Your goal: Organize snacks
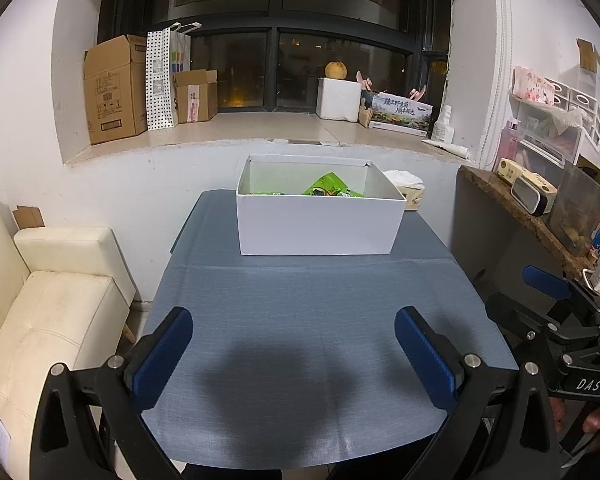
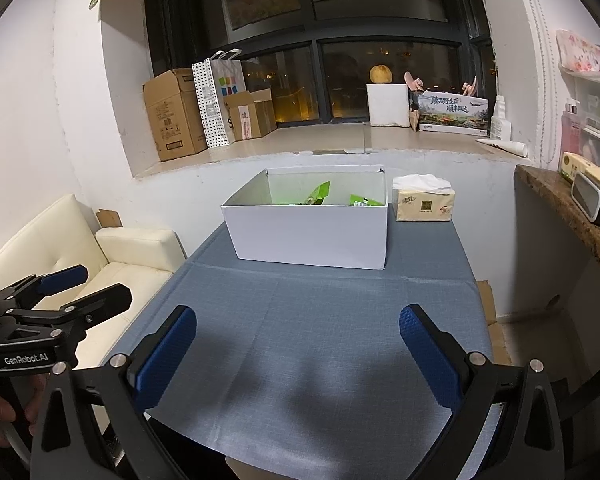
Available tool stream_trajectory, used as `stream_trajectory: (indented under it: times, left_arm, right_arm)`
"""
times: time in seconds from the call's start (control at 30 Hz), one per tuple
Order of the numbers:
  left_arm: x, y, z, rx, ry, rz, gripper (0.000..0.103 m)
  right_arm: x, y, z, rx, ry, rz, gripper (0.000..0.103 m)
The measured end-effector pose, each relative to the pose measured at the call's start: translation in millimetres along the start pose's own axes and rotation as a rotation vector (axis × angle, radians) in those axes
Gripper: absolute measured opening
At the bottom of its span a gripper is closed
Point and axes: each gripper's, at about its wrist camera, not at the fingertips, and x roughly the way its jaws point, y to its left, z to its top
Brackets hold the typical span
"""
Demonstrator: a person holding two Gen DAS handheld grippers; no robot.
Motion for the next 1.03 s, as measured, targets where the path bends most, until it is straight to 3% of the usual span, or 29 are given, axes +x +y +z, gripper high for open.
stream_trajectory:
  times: [1.03]
  left_arm:
    - [-1.4, -3.3, -0.7, 0.014, -0.003, 0.0, 0.103]
  right_arm:
    - [-2.6, -2.4, 1.0, -0.003, -0.001, 0.007, 0.103]
